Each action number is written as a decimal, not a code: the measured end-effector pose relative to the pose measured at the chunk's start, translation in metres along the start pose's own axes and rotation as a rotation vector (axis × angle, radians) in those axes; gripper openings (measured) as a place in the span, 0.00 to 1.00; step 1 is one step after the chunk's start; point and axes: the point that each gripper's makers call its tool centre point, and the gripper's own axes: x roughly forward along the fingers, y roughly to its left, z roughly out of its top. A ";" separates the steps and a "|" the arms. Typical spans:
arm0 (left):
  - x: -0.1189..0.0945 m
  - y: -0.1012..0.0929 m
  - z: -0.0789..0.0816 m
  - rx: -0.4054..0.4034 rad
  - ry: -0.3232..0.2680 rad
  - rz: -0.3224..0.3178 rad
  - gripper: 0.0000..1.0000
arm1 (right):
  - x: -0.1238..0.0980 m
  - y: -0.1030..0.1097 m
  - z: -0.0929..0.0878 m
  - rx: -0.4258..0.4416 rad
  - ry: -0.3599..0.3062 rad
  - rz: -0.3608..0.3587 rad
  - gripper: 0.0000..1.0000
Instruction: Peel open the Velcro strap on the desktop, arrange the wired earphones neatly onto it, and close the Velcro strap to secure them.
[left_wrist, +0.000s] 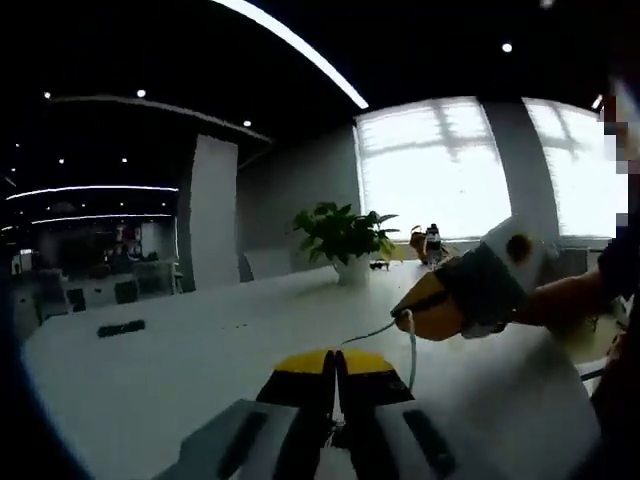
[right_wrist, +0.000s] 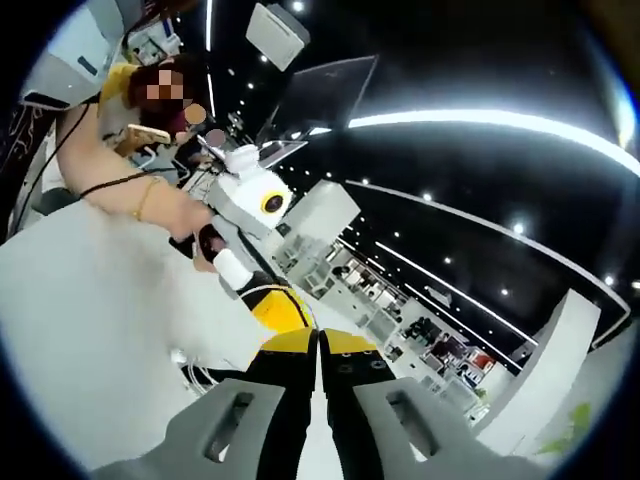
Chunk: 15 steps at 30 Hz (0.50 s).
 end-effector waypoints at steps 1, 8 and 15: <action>-0.003 0.003 0.001 -0.002 0.011 0.027 0.07 | 0.001 0.003 -0.003 0.002 0.005 0.008 0.05; -0.018 0.013 -0.020 0.223 0.198 0.217 0.06 | 0.010 0.022 -0.028 -0.035 0.072 0.085 0.05; -0.026 0.000 -0.041 0.257 0.265 0.218 0.06 | 0.011 0.030 -0.029 -0.051 0.088 0.114 0.04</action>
